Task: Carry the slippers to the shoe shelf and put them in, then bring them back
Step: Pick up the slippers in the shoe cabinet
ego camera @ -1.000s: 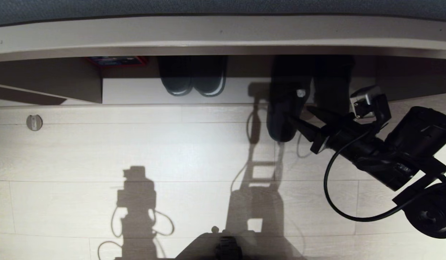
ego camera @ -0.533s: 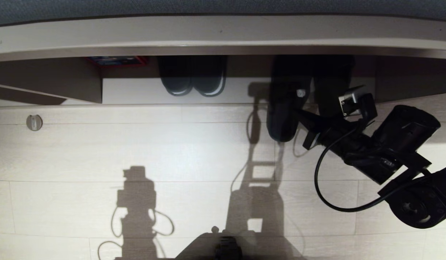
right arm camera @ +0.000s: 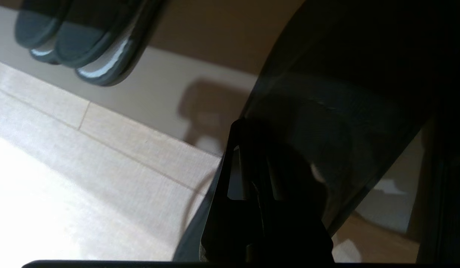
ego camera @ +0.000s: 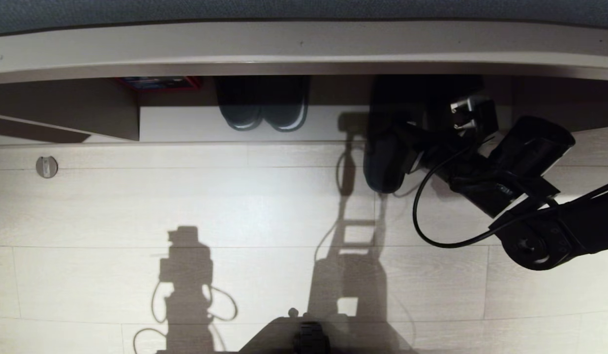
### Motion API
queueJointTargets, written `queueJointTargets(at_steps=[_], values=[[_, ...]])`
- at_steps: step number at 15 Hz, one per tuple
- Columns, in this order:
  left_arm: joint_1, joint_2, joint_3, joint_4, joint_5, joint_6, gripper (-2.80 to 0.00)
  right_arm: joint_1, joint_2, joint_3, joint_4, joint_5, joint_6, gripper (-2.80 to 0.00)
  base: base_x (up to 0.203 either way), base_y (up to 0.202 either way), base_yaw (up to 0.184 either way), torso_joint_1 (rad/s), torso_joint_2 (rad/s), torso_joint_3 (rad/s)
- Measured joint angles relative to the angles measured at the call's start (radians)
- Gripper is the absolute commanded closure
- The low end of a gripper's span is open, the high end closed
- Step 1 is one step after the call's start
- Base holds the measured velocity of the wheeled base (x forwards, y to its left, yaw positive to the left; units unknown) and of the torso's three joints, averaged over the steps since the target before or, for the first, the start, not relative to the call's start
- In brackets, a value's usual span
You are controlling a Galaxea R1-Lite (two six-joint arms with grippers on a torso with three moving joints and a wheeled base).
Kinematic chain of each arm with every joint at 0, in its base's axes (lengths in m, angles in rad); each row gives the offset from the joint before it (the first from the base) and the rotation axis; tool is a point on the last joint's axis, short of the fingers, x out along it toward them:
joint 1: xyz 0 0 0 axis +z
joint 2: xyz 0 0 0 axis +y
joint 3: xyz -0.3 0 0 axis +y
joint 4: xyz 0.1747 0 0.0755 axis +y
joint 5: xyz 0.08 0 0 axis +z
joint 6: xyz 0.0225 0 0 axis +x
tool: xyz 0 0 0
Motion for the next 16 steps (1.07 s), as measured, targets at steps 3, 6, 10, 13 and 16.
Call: queueJointTargets(at_steps=[3,6,10,13,16], values=[[0.000,0.000,0.000,0.000,0.000,-0.001,0.00,-0.011,0.029,-0.047,0.002,0.000,-0.002,0.00,0.000,0.000,0.000,0.000,0.00,0.000],[0.000,0.000,0.000,0.000,0.000,-0.001,0.00,-0.014,0.043,-0.072,0.003,0.000,-0.002,0.00,0.000,0.000,0.000,0.000,0.00,0.000],[0.000,0.000,0.000,0.000,0.000,-0.001,0.00,-0.031,0.042,-0.129,0.040,0.008,-0.004,0.00,0.000,0.000,0.000,0.000,0.00,0.000],[0.000,0.000,0.000,0.000,0.000,-0.001,0.00,-0.043,0.038,-0.139,0.044,0.015,-0.006,0.00,0.000,0.000,0.000,0.000,0.00,0.000],[0.000,0.000,0.000,0.000,0.000,-0.002,0.00,-0.055,0.039,-0.156,0.051,0.031,-0.006,0.00,0.000,0.000,0.000,0.000,0.00,0.000]])
